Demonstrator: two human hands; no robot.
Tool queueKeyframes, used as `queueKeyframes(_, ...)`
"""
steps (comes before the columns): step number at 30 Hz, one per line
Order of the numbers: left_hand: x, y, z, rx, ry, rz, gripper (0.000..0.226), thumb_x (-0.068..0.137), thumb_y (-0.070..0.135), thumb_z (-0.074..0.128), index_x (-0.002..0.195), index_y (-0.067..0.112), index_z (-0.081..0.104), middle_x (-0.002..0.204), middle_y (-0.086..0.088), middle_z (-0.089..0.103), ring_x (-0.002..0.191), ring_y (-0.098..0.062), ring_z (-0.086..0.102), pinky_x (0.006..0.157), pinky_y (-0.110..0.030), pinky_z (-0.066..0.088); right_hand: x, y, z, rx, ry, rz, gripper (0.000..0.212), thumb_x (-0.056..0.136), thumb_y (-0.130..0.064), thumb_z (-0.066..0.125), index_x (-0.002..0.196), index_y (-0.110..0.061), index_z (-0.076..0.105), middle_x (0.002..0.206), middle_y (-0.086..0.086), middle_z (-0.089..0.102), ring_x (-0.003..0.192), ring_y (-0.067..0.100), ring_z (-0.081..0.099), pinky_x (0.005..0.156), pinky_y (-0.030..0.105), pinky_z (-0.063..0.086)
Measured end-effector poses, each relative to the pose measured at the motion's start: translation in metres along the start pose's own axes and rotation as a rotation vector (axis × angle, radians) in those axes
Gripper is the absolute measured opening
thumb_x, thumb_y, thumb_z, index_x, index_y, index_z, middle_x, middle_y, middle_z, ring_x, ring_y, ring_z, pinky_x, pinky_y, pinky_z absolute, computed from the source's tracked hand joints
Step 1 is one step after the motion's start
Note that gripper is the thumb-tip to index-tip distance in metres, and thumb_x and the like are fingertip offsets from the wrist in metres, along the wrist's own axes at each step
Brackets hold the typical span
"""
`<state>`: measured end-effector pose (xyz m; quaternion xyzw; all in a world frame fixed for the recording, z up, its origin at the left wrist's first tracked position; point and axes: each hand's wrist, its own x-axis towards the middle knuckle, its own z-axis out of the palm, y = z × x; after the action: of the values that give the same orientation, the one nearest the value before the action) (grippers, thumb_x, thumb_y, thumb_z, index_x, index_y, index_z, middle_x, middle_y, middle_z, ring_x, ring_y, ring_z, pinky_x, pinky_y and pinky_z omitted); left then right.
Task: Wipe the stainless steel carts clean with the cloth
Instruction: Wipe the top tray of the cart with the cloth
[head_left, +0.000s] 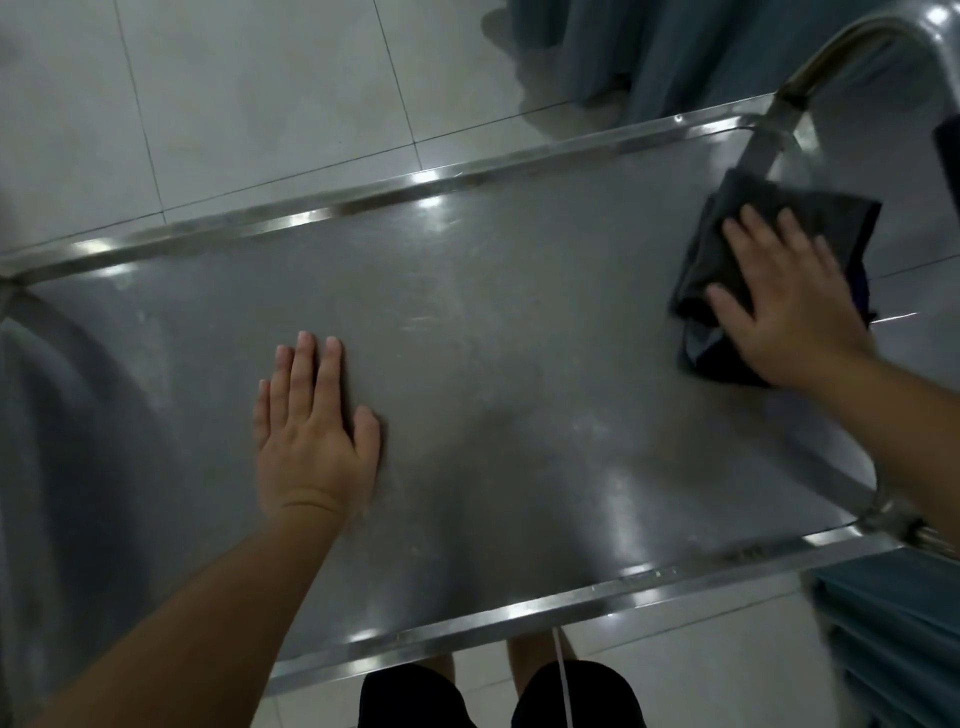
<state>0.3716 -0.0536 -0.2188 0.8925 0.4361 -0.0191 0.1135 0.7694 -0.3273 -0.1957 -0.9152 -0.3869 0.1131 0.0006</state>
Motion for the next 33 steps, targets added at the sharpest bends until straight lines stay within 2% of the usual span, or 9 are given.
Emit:
queueKeyframes(4, 0.000, 0.000, 0.001, -0.008, 0.005, -0.004, 0.078, 0.097, 0.046, 0.036, 0.170, 0.026, 0.018, 0.178, -0.001, 0.011, 0.164, -0.020, 0.003, 0.133, -0.046, 0.005, -0.129, 0.022, 0.031, -0.020, -0.040, 0.013, 0.075, 0.103, -0.068, 0.020, 0.167, -0.031, 0.007, 0.175, -0.008, 0.003, 0.161, 0.022, -0.002, 0.127, 0.055, 0.012)
queueKeyframes(7, 0.000, 0.000, 0.001, -0.011, 0.014, 0.002, 0.078, 0.097, 0.046, 0.036, 0.170, 0.027, 0.017, 0.178, -0.001, 0.011, 0.164, -0.019, 0.003, 0.133, -0.046, 0.005, -0.214, 0.036, 0.048, -0.040, -0.068, -0.007, 0.076, 0.103, -0.065, 0.025, 0.167, -0.023, 0.015, 0.174, 0.000, 0.012, 0.160, 0.032, 0.008, 0.122, 0.065, 0.020)
queueKeyframes(9, 0.000, -0.001, 0.002, -0.009, 0.022, 0.014, 0.078, 0.097, 0.046, 0.036, 0.170, 0.025, 0.019, 0.178, -0.002, 0.012, 0.164, -0.021, 0.004, 0.132, -0.046, 0.005, -0.231, 0.038, 0.048, -0.053, -0.110, -0.014, 0.076, 0.104, -0.063, 0.026, 0.166, -0.021, 0.018, 0.174, 0.002, 0.016, 0.159, 0.035, 0.012, 0.121, 0.066, 0.022)
queueKeyframes(14, 0.001, -0.004, 0.004, 0.008, 0.046, 0.043, 0.076, 0.099, 0.044, 0.036, 0.170, 0.020, 0.021, 0.178, -0.006, 0.014, 0.164, -0.024, 0.007, 0.132, -0.048, 0.006, -0.184, 0.021, 0.035, -0.050, -0.145, -0.079, 0.077, 0.103, -0.064, 0.020, 0.166, -0.021, 0.019, 0.174, 0.000, 0.017, 0.160, 0.031, 0.007, 0.126, 0.060, 0.013)
queueKeyframes(19, 0.001, -0.005, 0.004, 0.035, 0.037, 0.065, 0.078, 0.098, 0.044, 0.035, 0.169, 0.015, 0.022, 0.177, -0.009, 0.013, 0.164, -0.027, 0.007, 0.132, -0.051, 0.008, -0.039, -0.017, 0.018, -0.059, -0.058, -0.147, 0.073, 0.101, -0.060, 0.029, 0.166, -0.029, 0.016, 0.173, -0.005, 0.017, 0.160, 0.026, 0.010, 0.128, 0.052, 0.010)
queueKeyframes(22, 0.001, -0.006, 0.004, 0.046, 0.025, 0.071, 0.078, 0.098, 0.045, 0.035, 0.170, 0.016, 0.020, 0.177, -0.009, 0.012, 0.165, -0.027, 0.005, 0.132, -0.051, 0.007, 0.054, -0.038, 0.005, -0.034, -0.051, -0.087, 0.074, 0.101, -0.065, 0.020, 0.166, -0.032, 0.003, 0.175, -0.009, 0.003, 0.161, 0.021, 0.000, 0.128, 0.049, 0.002)
queueKeyframes(25, 0.002, -0.008, 0.006, 0.056, 0.039, 0.075, 0.078, 0.098, 0.045, 0.035, 0.170, 0.016, 0.021, 0.177, -0.009, 0.013, 0.164, -0.027, 0.007, 0.132, -0.050, 0.007, 0.108, -0.059, -0.002, 0.027, -0.012, 0.040, 0.076, 0.099, -0.066, 0.014, 0.165, -0.033, -0.003, 0.174, -0.010, -0.007, 0.160, 0.023, -0.005, 0.127, 0.050, -0.002)
queueKeyframes(29, 0.004, -0.010, 0.006, 0.054, 0.046, 0.057, 0.079, 0.097, 0.046, 0.037, 0.170, 0.020, 0.019, 0.178, -0.006, 0.013, 0.165, -0.025, 0.006, 0.132, -0.048, 0.006, 0.099, -0.073, -0.001, 0.064, -0.016, 0.093, 0.076, 0.099, -0.066, 0.013, 0.166, -0.032, -0.001, 0.174, -0.010, -0.006, 0.160, 0.023, -0.005, 0.128, 0.051, -0.001)
queueKeyframes(33, 0.002, -0.009, 0.008, 0.048, 0.026, 0.045, 0.081, 0.097, 0.047, 0.037, 0.170, 0.021, 0.017, 0.178, -0.005, 0.011, 0.165, -0.023, 0.003, 0.132, -0.048, 0.005, -0.001, -0.071, 0.015, 0.032, -0.035, -0.036, 0.072, 0.104, -0.058, 0.026, 0.167, -0.027, 0.010, 0.175, -0.005, 0.007, 0.160, 0.026, 0.005, 0.127, 0.053, 0.008)
